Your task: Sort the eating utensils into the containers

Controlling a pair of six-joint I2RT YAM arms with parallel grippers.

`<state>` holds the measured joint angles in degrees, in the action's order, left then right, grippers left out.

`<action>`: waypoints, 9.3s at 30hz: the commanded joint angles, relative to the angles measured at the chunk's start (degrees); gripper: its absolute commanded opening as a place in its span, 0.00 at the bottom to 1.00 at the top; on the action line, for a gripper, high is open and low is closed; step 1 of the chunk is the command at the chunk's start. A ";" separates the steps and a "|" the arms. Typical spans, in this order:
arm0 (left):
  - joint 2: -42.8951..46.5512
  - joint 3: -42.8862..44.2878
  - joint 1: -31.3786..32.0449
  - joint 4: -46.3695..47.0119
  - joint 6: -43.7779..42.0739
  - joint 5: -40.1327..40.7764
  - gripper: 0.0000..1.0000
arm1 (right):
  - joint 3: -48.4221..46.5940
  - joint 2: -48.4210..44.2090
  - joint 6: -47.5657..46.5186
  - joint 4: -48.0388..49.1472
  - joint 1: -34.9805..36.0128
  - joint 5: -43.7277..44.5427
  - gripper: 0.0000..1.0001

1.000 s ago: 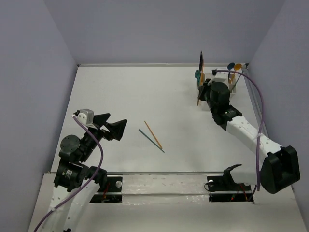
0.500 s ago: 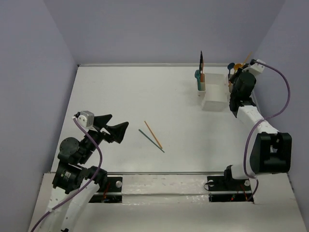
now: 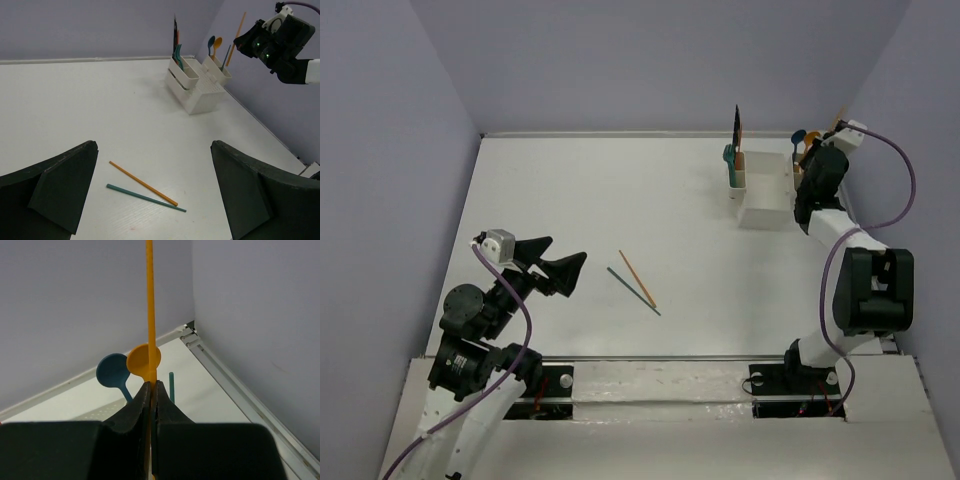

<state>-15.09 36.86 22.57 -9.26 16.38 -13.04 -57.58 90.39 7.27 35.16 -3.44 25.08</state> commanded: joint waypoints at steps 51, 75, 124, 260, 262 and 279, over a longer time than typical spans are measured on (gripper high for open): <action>-3.10 0.58 -3.31 1.96 -0.39 3.90 0.99 | 1.16 -12.70 8.64 -29.34 32.51 -13.91 1.00; -1.17 0.23 -6.31 2.05 0.41 3.11 0.99 | -19.32 19.29 4.95 -57.12 58.20 -16.03 0.61; -0.29 0.05 -4.73 1.87 0.14 2.31 0.99 | 9.77 -15.17 3.56 5.78 7.32 7.52 0.00; 0.94 0.32 -1.30 1.43 -0.12 4.16 0.99 | -11.32 1.71 -11.04 7.82 1.33 8.23 0.00; 0.85 0.32 -1.30 1.52 -0.21 4.07 0.99 | -11.93 2.94 -12.10 8.09 1.33 8.23 0.00; 0.68 0.32 -0.77 1.61 -0.21 4.07 0.99 | -1.05 5.06 -8.23 12.04 1.33 7.70 0.00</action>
<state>-14.70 36.86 21.43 -10.09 16.58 -8.71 -60.75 95.29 -2.33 41.19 -1.61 31.70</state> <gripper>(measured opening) 0.988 0.035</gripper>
